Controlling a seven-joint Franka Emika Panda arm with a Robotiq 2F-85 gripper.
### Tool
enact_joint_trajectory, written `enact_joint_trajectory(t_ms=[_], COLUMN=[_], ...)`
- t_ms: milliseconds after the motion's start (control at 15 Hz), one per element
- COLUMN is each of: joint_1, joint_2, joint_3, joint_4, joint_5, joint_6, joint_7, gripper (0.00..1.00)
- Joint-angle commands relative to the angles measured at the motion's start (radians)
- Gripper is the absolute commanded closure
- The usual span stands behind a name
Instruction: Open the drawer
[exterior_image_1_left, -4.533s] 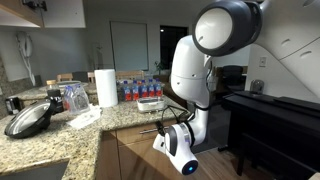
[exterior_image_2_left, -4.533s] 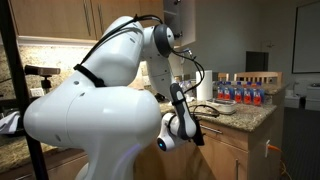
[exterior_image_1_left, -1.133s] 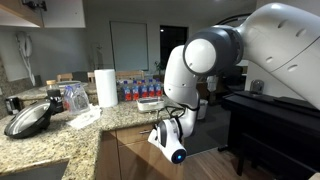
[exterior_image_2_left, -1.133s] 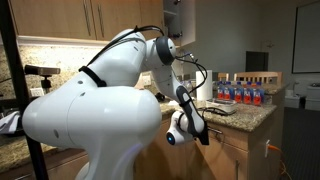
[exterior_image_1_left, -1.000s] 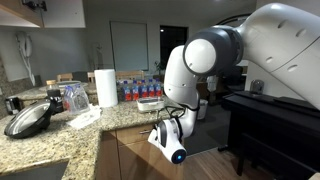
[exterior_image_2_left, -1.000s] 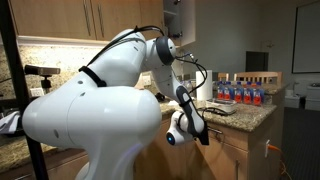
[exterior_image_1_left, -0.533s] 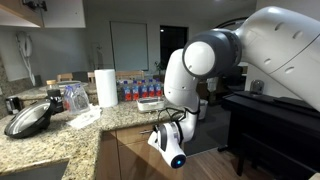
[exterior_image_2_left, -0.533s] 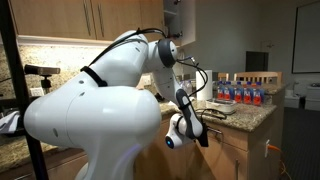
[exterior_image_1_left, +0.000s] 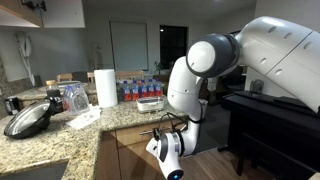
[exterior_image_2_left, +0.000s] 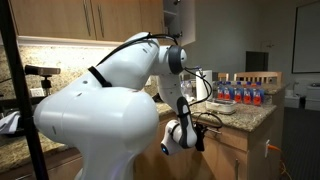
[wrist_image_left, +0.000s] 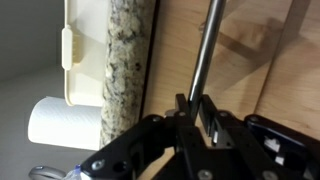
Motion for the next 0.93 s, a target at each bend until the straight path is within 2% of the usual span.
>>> enact_joint_trajectory(t_ms=[0,67,133,200,467,533,600,667,867], joint_1=[-0.025,0.032,-0.002,0.0,0.017,0.013,0.005,-0.003,-0.008], joint_2=[0.028,0.029,0.046,0.066,0.094,0.088,0.083,0.08,0.065], joint_3=[0.132,0.11,0.171,0.197,0.249,0.256,0.264,0.27,0.268], joint_4=[-0.095,-0.117,-0.13,-0.138,-0.138,-0.137,-0.139,-0.136,-0.14], joint_5=[-0.019,0.013,-0.005,-0.012,-0.011,-0.01,-0.01,-0.01,-0.01], joint_6=[-0.064,-0.037,-0.049,-0.054,-0.057,-0.062,-0.067,-0.071,-0.09], joint_7=[-0.065,-0.047,-0.076,-0.084,-0.098,-0.098,-0.1,-0.101,-0.1], gripper=[0.91,0.91,0.91,0.9,0.93,0.65,0.67,0.64,0.46])
